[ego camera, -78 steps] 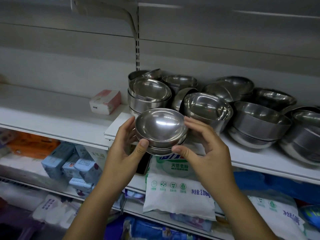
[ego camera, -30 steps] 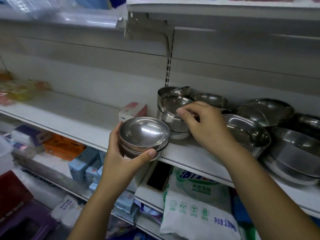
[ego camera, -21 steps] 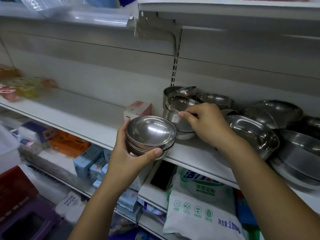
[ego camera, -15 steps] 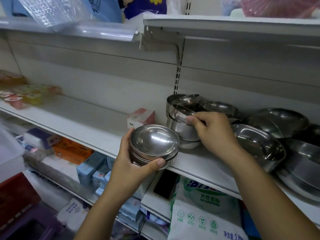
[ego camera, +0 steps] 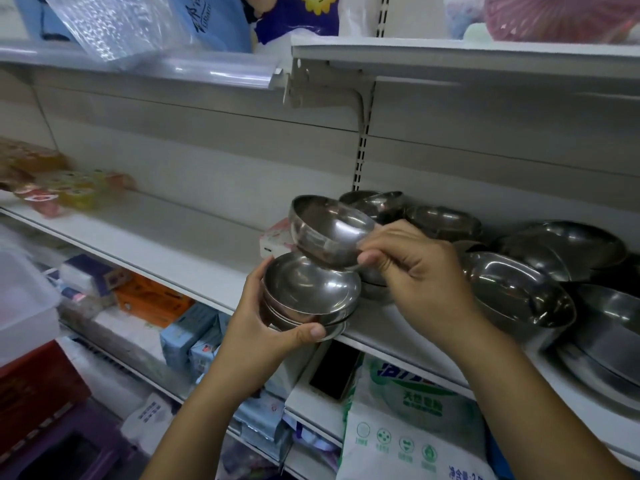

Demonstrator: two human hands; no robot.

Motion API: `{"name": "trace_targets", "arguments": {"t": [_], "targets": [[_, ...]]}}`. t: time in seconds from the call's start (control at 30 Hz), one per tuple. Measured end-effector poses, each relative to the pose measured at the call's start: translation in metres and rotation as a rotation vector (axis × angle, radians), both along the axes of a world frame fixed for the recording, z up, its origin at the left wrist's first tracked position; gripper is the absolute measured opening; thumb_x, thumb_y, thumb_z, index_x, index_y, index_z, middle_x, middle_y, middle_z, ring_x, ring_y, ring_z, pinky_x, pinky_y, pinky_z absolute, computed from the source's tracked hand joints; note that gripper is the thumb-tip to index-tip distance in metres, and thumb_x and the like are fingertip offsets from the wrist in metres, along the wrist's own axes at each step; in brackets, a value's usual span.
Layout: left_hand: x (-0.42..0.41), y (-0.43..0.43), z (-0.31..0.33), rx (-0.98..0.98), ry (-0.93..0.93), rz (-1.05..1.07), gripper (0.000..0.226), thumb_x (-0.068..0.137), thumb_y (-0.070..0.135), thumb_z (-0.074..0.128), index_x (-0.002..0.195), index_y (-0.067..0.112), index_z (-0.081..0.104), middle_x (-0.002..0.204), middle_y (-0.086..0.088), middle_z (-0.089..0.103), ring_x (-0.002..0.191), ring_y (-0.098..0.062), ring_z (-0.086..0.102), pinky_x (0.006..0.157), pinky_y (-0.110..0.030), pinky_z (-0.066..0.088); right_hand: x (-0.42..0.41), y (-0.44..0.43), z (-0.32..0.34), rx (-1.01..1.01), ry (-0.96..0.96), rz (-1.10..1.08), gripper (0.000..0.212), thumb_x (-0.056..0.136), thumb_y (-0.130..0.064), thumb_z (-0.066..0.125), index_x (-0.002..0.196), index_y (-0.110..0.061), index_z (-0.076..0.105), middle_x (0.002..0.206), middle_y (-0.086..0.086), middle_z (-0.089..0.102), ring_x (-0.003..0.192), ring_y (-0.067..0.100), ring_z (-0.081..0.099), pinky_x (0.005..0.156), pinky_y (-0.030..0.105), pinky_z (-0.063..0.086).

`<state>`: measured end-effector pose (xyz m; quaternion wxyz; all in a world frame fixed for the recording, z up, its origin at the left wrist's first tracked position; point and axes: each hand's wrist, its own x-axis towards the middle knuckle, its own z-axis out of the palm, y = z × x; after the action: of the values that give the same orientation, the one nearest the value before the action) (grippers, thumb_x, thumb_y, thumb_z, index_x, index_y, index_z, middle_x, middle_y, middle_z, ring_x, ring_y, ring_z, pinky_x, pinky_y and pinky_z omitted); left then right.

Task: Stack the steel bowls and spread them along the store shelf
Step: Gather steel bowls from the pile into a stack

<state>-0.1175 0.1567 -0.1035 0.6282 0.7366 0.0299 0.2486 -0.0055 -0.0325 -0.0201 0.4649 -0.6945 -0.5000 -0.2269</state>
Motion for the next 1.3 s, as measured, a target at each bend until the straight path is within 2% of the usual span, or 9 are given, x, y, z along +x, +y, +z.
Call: {"name": "trace_targets", "arguments": {"t": [0.23, 0.47, 0.53, 0.7, 0.8, 0.9, 1.0, 1.13, 1.3], "targets": [[-0.003, -0.002, 0.006, 0.034, 0.000, -0.117, 0.108, 0.060, 0.064, 0.085, 0.149, 0.035, 0.031, 0.133, 0.021, 0.060, 0.125, -0.002, 0.059, 0.094, -0.014, 0.049, 0.000, 0.002, -0.015, -0.193, -0.033, 0.098, 0.019, 0.092, -0.030, 0.068, 0.089, -0.016, 0.080, 0.087, -0.005, 0.072, 0.092, 0.016, 0.065, 0.080, 0.037, 0.053], [-0.002, 0.000, 0.005, 0.049, -0.017, -0.095, 0.114, 0.061, 0.080, 0.073, 0.153, 0.031, 0.027, 0.137, 0.018, 0.057, 0.125, -0.001, 0.057, 0.095, -0.014, 0.049, 0.006, -0.001, -0.019, -0.285, -0.045, 0.135, 0.024, 0.093, -0.032, 0.068, 0.088, -0.012, 0.080, 0.083, -0.003, 0.073, 0.089, 0.023, 0.065, 0.089, 0.048, 0.051], [-0.001, 0.000, 0.008, 0.009, -0.012, -0.055, 0.123, 0.052, 0.084, 0.076, 0.154, 0.037, 0.024, 0.142, 0.014, 0.054, 0.127, -0.002, 0.057, 0.101, -0.023, 0.051, 0.005, -0.001, -0.015, -0.308, -0.006, 0.143, 0.025, 0.092, -0.035, 0.068, 0.090, -0.013, 0.080, 0.083, -0.002, 0.074, 0.089, 0.022, 0.065, 0.092, 0.048, 0.050], [0.004, -0.005, 0.010, -0.025, -0.048, -0.029, 0.105, 0.053, 0.061, 0.090, 0.144, 0.041, 0.042, 0.132, 0.020, 0.061, 0.123, -0.007, 0.061, 0.103, -0.041, 0.053, 0.003, -0.009, 0.000, -0.392, 0.137, 0.097, 0.027, 0.084, -0.043, 0.073, 0.100, -0.022, 0.080, 0.096, -0.009, 0.073, 0.096, 0.009, 0.067, 0.094, 0.040, 0.054], [0.004, -0.011, 0.010, -0.022, -0.085, 0.029, 0.097, 0.057, 0.044, 0.092, 0.142, 0.034, 0.046, 0.128, 0.022, 0.063, 0.119, -0.003, 0.063, 0.098, -0.030, 0.056, 0.004, -0.019, 0.020, -0.291, 0.303, 0.084, 0.032, 0.078, -0.043, 0.070, 0.102, -0.024, 0.079, 0.098, -0.015, 0.075, 0.099, -0.002, 0.068, 0.091, 0.020, 0.053], [0.004, -0.016, 0.013, -0.051, -0.106, 0.082, 0.090, 0.063, 0.028, 0.095, 0.141, 0.027, 0.049, 0.122, 0.019, 0.066, 0.111, 0.004, 0.064, 0.085, -0.014, 0.053, 0.025, -0.019, 0.040, -0.302, 0.282, 0.008, 0.017, 0.085, -0.038, 0.072, 0.098, -0.029, 0.077, 0.097, -0.018, 0.077, 0.098, -0.002, 0.070, 0.092, 0.016, 0.052], [0.008, -0.015, 0.013, -0.082, -0.130, 0.114, 0.089, 0.063, 0.027, 0.095, 0.140, 0.027, 0.050, 0.125, 0.011, 0.065, 0.110, 0.000, 0.065, 0.081, -0.014, 0.054, 0.055, -0.014, 0.054, -0.440, 0.211, -0.175, 0.001, 0.092, -0.037, 0.072, 0.093, -0.036, 0.073, 0.091, -0.022, 0.073, 0.088, -0.008, 0.066, 0.079, 0.008, 0.046], [0.012, -0.015, 0.017, -0.104, -0.159, 0.129, 0.082, 0.063, 0.024, 0.087, 0.136, 0.031, 0.052, 0.124, 0.013, 0.066, 0.107, 0.002, 0.066, 0.078, -0.013, 0.054, 0.099, -0.003, 0.055, -0.583, 0.184, -0.349, 0.028, 0.095, -0.042, 0.068, 0.110, -0.019, 0.074, 0.109, -0.003, 0.066, 0.101, 0.013, 0.060, 0.084, 0.024, 0.042], [0.016, -0.012, 0.020, -0.099, -0.179, 0.117, 0.075, 0.063, 0.019, 0.083, 0.127, 0.039, 0.051, 0.115, 0.027, 0.067, 0.105, 0.006, 0.066, 0.077, -0.010, 0.052, 0.137, 0.008, 0.048, -0.727, 0.124, -0.349, 0.049, 0.088, -0.060, 0.066, 0.120, -0.023, 0.070, 0.121, 0.008, 0.063, 0.114, 0.025, 0.059, 0.091, 0.030, 0.043]]}}
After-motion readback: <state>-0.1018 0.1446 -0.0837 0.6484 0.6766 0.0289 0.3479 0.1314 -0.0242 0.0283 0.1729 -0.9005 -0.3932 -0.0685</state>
